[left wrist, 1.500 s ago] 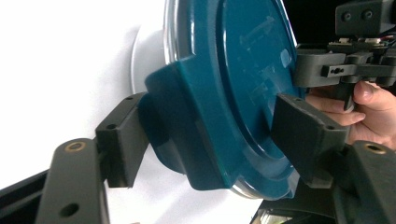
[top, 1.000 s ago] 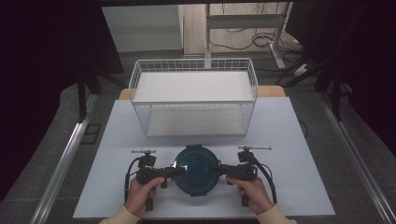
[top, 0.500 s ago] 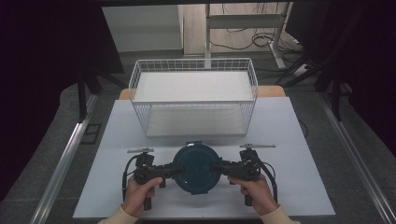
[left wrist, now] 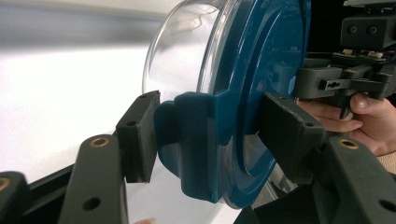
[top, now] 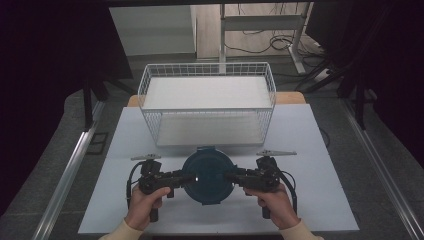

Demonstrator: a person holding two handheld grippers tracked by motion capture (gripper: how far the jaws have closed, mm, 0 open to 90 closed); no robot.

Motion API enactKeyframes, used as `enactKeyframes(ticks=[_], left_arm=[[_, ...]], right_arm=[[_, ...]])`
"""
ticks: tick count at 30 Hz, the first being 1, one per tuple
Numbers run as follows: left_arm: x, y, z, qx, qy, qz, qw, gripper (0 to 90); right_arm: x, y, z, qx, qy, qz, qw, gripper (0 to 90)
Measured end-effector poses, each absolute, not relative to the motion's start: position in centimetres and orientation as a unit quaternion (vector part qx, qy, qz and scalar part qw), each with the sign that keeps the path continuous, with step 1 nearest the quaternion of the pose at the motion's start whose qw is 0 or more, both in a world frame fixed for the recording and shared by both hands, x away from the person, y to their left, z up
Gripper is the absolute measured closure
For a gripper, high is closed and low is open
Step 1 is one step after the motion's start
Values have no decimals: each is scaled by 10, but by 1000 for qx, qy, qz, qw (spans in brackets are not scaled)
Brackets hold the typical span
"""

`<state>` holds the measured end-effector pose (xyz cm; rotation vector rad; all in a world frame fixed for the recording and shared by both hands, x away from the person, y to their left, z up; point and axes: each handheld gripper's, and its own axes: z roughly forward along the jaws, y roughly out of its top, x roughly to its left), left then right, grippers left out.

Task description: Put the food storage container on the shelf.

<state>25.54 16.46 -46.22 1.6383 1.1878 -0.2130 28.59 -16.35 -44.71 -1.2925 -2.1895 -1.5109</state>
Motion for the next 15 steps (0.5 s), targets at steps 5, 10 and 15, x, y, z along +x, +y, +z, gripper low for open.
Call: enactKeyframes(ticks=[5,10,15], left_arm=[[260,165,-451,688,493,-74,527,402],[266,165,-435,691,484,-64,533,401],[271,165,-421,693,476,-51,539,401]], right_arm=[[290,-163,-441,-433,-733,-517,91,435],[294,-162,-428,-425,-733,-525,79,436],[300,-162,-412,-414,-734,-535,65,436]])
